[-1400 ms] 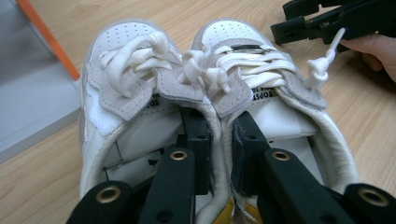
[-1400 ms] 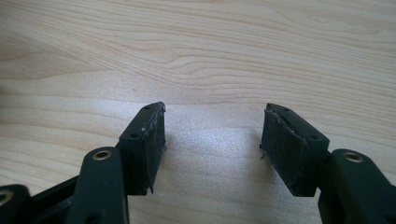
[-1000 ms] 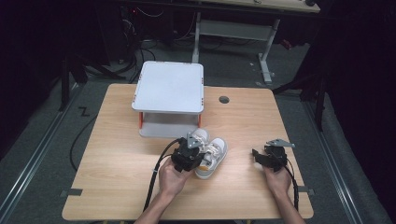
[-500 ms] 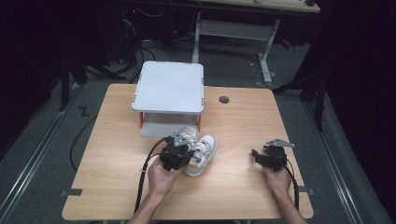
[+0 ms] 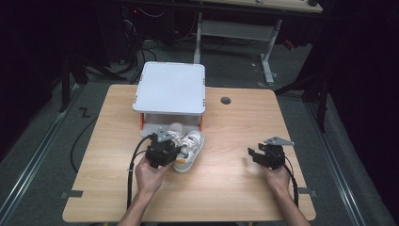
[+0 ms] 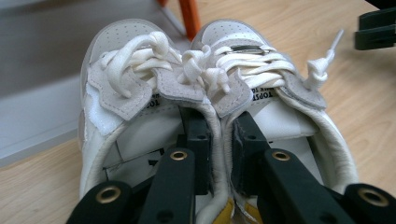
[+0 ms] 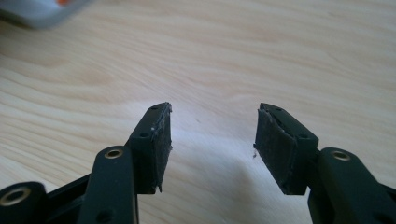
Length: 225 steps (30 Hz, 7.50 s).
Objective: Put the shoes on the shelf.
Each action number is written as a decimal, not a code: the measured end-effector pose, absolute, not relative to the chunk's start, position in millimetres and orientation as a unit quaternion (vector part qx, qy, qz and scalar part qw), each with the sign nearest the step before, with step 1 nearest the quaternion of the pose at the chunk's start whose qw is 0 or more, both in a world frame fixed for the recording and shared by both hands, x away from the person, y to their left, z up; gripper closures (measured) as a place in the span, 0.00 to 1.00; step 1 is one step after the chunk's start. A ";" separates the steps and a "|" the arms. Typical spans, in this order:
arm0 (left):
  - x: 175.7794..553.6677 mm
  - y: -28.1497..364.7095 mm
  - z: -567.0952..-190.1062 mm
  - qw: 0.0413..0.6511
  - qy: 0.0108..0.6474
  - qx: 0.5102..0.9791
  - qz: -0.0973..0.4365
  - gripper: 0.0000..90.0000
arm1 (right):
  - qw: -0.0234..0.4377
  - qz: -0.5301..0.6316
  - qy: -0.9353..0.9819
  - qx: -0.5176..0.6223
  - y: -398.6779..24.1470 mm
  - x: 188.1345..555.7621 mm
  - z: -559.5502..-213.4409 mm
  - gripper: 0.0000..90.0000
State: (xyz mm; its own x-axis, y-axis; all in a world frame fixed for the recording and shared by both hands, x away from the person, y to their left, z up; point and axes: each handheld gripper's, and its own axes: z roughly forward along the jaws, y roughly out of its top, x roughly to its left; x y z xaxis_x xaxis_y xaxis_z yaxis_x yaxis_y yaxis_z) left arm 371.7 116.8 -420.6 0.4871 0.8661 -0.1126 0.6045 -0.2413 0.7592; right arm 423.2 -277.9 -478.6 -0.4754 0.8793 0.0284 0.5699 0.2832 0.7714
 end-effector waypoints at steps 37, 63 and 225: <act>450.5 122.8 -447.1 0.340 0.558 0.723 0.226 0.88 | 0.166 0.483 0.805 0.302 -118.8 486.2 -344.6 0.70; 448.1 124.3 -444.2 0.351 0.567 0.711 0.221 0.43 | 0.180 0.457 0.815 0.307 -87.9 507.0 -353.3 0.72; 367.2 158.2 -430.5 0.402 0.532 0.712 0.219 0.28 | 0.189 0.498 0.762 0.369 -256.2 409.7 -364.0 0.56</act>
State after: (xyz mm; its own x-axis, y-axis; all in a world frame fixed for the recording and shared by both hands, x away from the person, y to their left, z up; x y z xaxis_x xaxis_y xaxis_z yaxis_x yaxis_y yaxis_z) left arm 367.2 158.2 -430.5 0.3375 0.9342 -0.1151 0.5813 -0.1107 0.8061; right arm 409.7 -256.2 -364.0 -0.6553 0.7512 0.0794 0.3743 0.2316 0.8979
